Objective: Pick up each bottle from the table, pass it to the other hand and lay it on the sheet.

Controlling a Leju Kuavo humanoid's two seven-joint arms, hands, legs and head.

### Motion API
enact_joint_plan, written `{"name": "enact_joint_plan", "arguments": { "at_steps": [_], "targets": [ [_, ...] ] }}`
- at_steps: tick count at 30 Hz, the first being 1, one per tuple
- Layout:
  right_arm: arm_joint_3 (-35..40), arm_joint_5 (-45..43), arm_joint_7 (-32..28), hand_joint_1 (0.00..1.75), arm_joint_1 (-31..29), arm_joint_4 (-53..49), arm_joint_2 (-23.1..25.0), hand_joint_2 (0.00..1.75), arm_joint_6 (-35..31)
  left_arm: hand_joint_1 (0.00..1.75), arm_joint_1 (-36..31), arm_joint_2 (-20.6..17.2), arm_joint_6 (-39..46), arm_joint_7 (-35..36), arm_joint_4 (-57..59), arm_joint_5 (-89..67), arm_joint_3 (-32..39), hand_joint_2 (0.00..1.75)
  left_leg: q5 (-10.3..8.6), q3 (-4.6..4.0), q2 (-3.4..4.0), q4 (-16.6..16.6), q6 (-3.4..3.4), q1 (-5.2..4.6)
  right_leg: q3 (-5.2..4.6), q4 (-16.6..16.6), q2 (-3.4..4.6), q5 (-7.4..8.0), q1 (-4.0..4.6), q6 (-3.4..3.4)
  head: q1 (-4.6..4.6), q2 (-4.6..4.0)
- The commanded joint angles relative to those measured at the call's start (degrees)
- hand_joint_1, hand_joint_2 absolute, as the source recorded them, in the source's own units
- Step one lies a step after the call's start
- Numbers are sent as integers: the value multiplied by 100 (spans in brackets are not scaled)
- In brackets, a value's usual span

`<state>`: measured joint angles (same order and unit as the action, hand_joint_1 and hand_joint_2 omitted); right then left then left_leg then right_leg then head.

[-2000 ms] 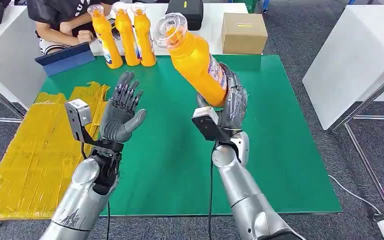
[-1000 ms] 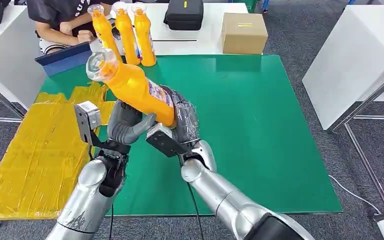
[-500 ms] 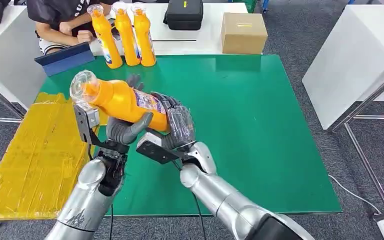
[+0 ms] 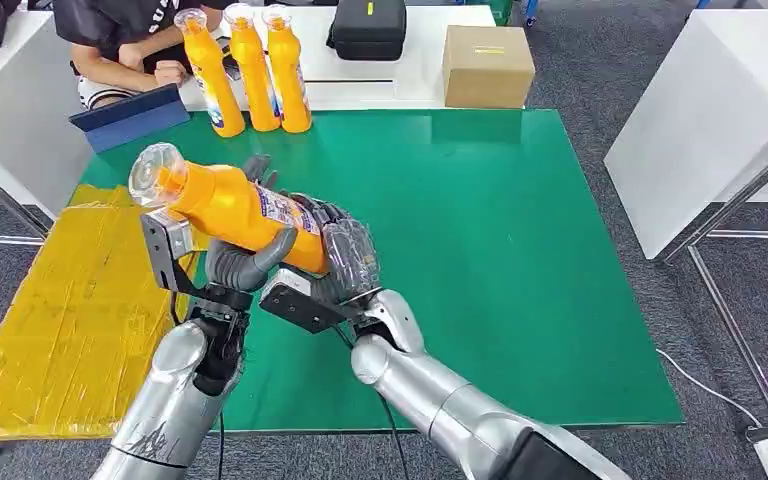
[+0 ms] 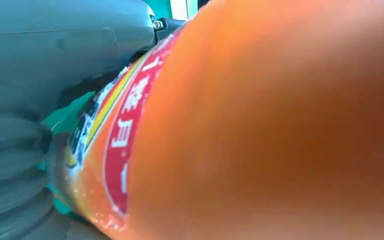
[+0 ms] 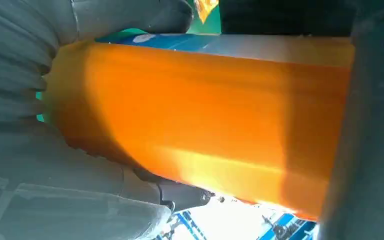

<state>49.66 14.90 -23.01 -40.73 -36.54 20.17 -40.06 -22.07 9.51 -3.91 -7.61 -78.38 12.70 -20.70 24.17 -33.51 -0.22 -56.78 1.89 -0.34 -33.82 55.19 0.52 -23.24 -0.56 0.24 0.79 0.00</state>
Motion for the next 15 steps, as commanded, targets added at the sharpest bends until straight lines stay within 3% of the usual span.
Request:
{"name": "enact_joint_plan", "arguments": {
  "at_steps": [1,15],
  "targets": [
    [1140,-60,-28,175,-91,316,-17,175,6,0,-415,29,-22,43,144,25,-187,175,9,19,-14,-2,-15,7,25,-2,-19,-12,6,-4,-2,0],
    [1247,-197,-25,175,-131,328,-17,175,17,0,-387,22,1,43,136,34,-163,175,6,11,-14,-2,-12,5,17,-1,-18,-9,5,-3,0,0]
  ]
}}
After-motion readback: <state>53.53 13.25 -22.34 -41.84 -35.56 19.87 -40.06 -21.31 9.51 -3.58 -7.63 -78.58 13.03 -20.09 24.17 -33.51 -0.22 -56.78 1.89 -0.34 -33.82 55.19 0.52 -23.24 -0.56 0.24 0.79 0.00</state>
